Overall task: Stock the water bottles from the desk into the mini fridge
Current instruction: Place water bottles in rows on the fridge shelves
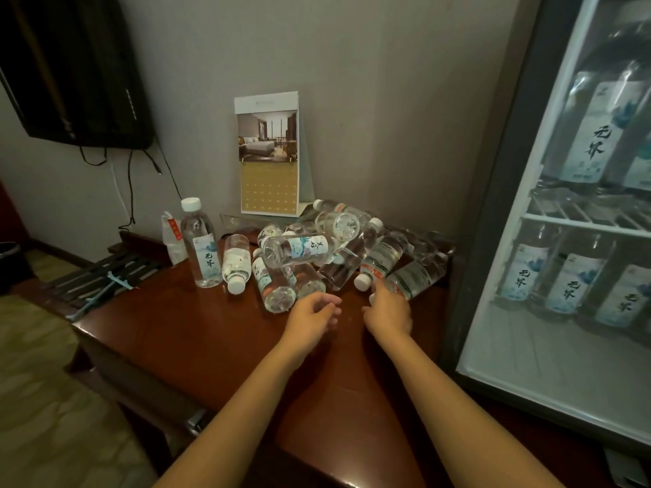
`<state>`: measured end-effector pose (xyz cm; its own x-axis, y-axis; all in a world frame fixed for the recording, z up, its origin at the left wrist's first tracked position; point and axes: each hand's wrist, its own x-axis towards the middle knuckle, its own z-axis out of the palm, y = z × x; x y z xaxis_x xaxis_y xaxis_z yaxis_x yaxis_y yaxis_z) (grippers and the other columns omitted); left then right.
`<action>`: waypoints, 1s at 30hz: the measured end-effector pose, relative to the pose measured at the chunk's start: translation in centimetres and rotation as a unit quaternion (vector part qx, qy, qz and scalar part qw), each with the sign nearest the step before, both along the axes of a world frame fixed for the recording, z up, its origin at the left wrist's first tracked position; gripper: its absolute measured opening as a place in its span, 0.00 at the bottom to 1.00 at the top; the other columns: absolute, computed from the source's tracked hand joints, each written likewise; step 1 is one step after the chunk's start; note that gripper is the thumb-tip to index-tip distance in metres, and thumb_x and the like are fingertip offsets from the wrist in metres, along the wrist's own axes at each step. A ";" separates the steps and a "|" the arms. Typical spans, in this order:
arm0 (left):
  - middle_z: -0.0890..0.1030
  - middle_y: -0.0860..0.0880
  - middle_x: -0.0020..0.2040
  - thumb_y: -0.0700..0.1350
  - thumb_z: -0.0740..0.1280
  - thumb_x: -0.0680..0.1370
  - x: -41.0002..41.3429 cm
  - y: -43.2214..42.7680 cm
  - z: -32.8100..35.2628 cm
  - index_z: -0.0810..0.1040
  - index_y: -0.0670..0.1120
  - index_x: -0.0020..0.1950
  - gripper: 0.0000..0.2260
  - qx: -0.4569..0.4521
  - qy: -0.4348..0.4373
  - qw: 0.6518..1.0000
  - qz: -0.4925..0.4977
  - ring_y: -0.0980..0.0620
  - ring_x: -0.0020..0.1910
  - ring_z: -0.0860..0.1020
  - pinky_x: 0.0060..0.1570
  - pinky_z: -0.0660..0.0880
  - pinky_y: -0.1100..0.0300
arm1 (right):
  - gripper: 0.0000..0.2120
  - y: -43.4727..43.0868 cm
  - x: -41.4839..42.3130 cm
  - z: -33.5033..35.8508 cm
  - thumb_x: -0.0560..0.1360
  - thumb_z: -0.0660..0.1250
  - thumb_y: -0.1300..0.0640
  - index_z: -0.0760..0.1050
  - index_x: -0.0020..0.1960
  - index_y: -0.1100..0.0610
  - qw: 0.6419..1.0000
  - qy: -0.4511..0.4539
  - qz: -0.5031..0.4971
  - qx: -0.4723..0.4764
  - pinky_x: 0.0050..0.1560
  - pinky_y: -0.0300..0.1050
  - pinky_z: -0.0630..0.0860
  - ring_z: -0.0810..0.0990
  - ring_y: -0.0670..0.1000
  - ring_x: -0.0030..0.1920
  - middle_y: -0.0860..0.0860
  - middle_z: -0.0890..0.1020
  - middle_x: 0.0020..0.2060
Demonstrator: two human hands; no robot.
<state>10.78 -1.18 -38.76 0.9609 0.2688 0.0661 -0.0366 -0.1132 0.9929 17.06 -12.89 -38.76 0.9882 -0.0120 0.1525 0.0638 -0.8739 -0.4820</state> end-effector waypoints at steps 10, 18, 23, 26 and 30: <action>0.78 0.49 0.46 0.33 0.61 0.77 -2.3 -0.7 1.1 0.76 0.40 0.59 0.12 0.071 -0.009 0.997 -0.012 0.57 0.38 0.75 0.31 0.71 0.73 | 0.12 -2.1 -6.4 3.0 0.73 0.61 0.55 0.76 0.54 0.55 0.981 -0.192 0.025 0.014 0.45 0.46 0.70 0.74 0.56 0.53 0.54 0.79 0.50; 0.70 0.56 0.65 0.38 0.77 0.66 -5.0 -1.0 3.6 0.66 0.50 0.70 0.36 0.197 -0.024 0.958 -0.205 0.58 0.64 0.68 0.61 0.68 0.63 | 0.09 -3.8 -10.0 8.5 0.74 0.62 0.49 0.73 0.50 0.53 0.962 -0.231 0.077 0.126 0.34 0.44 0.67 0.79 0.54 0.41 0.50 0.79 0.38; 0.79 0.49 0.60 0.40 0.76 0.68 -6.8 -2.0 3.1 0.71 0.46 0.64 0.26 0.135 0.036 0.939 -0.313 0.53 0.59 0.77 0.61 0.74 0.51 | 0.17 -4.5 -11.4 8.6 0.72 0.67 0.43 0.75 0.53 0.53 0.953 -0.188 0.132 0.199 0.39 0.39 0.75 0.78 0.44 0.41 0.44 0.77 0.41; 0.78 0.47 0.61 0.38 0.74 0.70 -7.5 -3.2 2.4 0.68 0.45 0.66 0.28 0.089 0.029 0.951 -0.295 0.52 0.60 0.77 0.62 0.73 0.50 | 0.17 -5.8 -11.9 8.6 0.70 0.70 0.45 0.76 0.54 0.53 0.940 -0.152 0.165 0.258 0.35 0.30 0.71 0.77 0.41 0.39 0.44 0.78 0.40; 0.77 0.49 0.62 0.40 0.76 0.68 -8.1 -3.7 1.4 0.66 0.49 0.67 0.31 0.060 0.009 0.963 -0.264 0.54 0.59 0.77 0.60 0.75 0.52 | 0.17 -8.1 -13.1 6.9 0.70 0.71 0.48 0.75 0.57 0.50 0.942 -0.108 0.183 0.261 0.32 0.30 0.69 0.72 0.42 0.33 0.45 0.75 0.33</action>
